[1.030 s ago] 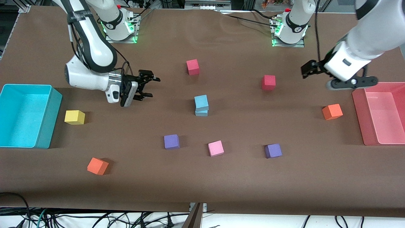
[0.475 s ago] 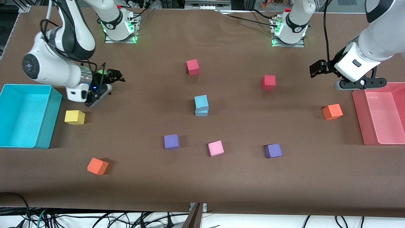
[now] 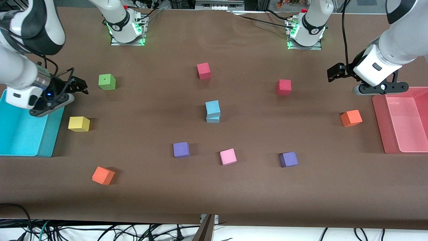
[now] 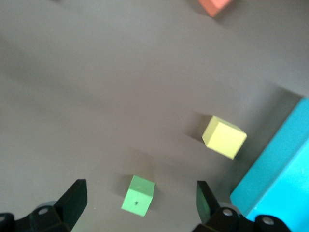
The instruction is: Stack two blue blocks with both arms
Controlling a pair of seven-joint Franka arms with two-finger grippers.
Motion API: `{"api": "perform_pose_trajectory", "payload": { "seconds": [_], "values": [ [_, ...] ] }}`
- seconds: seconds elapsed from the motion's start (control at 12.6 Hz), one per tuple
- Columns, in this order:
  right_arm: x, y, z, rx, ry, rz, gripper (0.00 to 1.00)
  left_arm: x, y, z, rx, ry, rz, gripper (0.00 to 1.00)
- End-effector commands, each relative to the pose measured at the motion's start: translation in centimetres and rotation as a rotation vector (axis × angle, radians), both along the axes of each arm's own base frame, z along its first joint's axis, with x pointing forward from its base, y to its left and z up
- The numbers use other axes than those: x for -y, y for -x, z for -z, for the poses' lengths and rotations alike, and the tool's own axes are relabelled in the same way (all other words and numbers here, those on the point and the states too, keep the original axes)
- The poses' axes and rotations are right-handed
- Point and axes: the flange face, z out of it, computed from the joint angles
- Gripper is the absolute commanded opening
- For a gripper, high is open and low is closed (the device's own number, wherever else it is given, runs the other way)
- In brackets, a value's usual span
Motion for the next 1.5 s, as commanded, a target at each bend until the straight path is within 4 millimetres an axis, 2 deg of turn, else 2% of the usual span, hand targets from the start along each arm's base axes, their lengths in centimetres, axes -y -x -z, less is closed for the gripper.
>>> {"api": "perform_pose_trajectory", "payload": {
  "seconds": [0.0,0.08,0.24,0.32,0.4,0.48,0.55,0.71,0.79,0.87,0.95,1.03,1.43],
  "values": [
    [0.1,-0.3,-4.2,-0.007,0.037,0.196,1.0,-0.4,1.0,-1.0,0.022,-0.013,0.026,1.0],
    [0.2,-0.3,-4.6,-0.002,0.044,0.254,1.0,-0.5,1.0,-1.0,0.021,-0.013,0.026,1.0],
    [0.1,-0.7,-7.0,0.047,0.049,0.357,1.0,-1.2,0.9,-1.0,0.022,-0.007,0.039,1.0],
    [0.7,-0.2,-8.5,0.082,0.037,0.393,1.0,-1.9,0.8,-1.0,0.02,0.009,0.071,1.0],
    [2.4,0.3,-8.5,0.078,0.038,0.446,1.0,-3.2,0.6,-1.1,0.021,0.017,0.075,1.0],
    [2.1,0.7,-8.3,0.069,0.034,0.451,1.0,-3.4,0.5,-1.3,0.026,0.018,0.074,1.0],
    [3.0,1.0,-8.1,0.079,0.032,0.489,1.0,-3.5,0.4,-1.3,0.026,0.018,0.071,1.0],
    [2.8,2.0,-7.7,0.133,0.021,0.49,1.0,-3.6,0.4,-0.4,0.018,0.019,0.069,1.0],
    [2.9,2.3,-7.3,0.167,0.015,0.495,1.0,-3.7,0.7,0.6,0.0,0.019,0.064,1.0],
    [2.4,2.3,-7.5,0.175,0.016,0.518,1.0,-3.7,0.7,0.5,0.0,0.018,0.058,1.0],
    [1.1,2.3,-7.8,0.176,0.02,0.528,1.0,-4.0,0.5,0.3,0.0,0.017,0.06,1.0],
    [1.2,2.6,-8.2,0.151,0.03,0.536,1.0,-4.9,0.1,0.0,0.007,0.019,0.044,1.0],
    [1.6,2.4,-9.2,0.105,0.039,0.536,1.0,-5.0,0.0,0.3,0.003,0.018,0.044,1.0]
  ]
}}
